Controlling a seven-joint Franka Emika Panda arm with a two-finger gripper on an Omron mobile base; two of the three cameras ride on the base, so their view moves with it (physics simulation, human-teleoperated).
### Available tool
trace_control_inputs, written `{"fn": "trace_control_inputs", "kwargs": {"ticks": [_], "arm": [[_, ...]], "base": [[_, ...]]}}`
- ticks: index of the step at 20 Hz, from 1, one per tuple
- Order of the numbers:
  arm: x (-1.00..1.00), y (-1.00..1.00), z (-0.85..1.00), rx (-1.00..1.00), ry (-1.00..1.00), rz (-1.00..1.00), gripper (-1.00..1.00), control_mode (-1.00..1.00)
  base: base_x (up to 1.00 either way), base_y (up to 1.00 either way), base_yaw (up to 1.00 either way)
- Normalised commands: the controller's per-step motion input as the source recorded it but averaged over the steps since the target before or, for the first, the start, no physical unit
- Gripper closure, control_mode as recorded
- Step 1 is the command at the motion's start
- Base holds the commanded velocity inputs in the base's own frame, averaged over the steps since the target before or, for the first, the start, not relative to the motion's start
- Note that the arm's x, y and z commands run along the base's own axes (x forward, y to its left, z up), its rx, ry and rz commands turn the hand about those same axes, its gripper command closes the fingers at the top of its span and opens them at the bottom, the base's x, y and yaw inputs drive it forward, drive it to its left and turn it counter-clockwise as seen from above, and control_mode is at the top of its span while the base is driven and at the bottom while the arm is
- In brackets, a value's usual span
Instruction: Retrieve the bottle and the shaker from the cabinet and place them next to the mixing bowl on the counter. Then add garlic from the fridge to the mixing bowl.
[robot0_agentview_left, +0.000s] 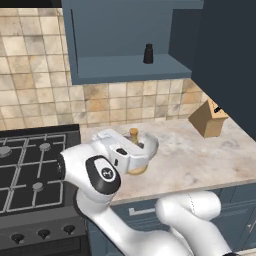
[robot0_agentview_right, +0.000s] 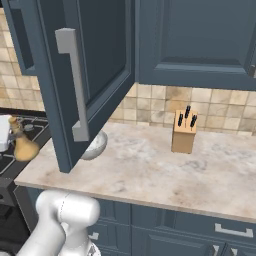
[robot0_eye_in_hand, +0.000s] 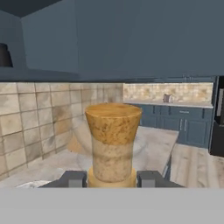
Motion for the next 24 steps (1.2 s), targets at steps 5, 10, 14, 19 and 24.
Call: {"fn": "trace_control_inputs", "kwargs": {"ticks": [5,10,14,19,24], "arm": [[0.19,0.18,-0.34,0.0,-0.02,-0.14,1.0,-1.0],[0.52,0.21,-0.19,0.0,-0.03,-0.09,1.0,-1.0],[0.73,0.15,-0.18,0.0,0.01,-0.01,1.0,-1.0],[0.7,0.11,-0.24,0.0,0.03,-0.02,1.0,-1.0],[0.59,0.12,-0.18,0.0,0.02,-0.01,1.0,-1.0]], "base": [[0.0,0.0,0.0],[0.0,0.0,0.0],[0.0,0.0,0.0],[0.0,0.0,0.0],[0.0,0.0,0.0]]}}
